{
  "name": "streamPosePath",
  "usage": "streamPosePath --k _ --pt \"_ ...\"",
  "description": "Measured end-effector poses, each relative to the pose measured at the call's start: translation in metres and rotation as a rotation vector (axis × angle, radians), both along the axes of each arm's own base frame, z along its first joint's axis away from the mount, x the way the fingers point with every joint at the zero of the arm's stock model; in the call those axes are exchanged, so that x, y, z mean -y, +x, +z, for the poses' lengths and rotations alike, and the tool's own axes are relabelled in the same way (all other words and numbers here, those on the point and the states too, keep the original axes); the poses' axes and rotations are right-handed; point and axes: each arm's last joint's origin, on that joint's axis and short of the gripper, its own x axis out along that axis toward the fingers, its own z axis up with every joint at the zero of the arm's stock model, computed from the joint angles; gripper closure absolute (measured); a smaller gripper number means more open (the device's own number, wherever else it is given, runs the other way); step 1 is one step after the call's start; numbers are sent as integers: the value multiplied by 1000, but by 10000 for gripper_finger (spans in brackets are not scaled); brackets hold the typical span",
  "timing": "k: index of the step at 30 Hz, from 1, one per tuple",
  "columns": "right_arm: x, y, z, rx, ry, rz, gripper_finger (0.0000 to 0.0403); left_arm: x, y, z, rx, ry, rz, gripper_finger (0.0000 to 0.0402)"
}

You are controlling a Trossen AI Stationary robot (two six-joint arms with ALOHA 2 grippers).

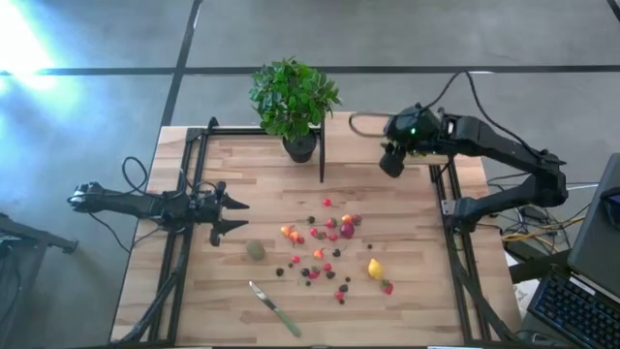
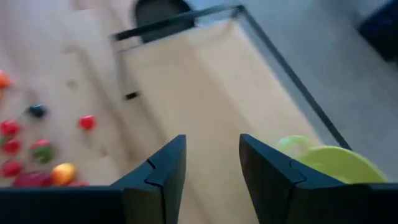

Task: Pick & Place Fruit
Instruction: Put the strawberry into the green strainer bowl on the shelf

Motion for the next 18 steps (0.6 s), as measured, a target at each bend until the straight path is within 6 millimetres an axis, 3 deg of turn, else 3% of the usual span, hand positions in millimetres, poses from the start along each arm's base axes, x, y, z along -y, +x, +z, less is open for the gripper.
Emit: streamPosePath --k 18 --pt "-110 5 -11 -6 181 265 334 0 0 0 0 0 0 172"
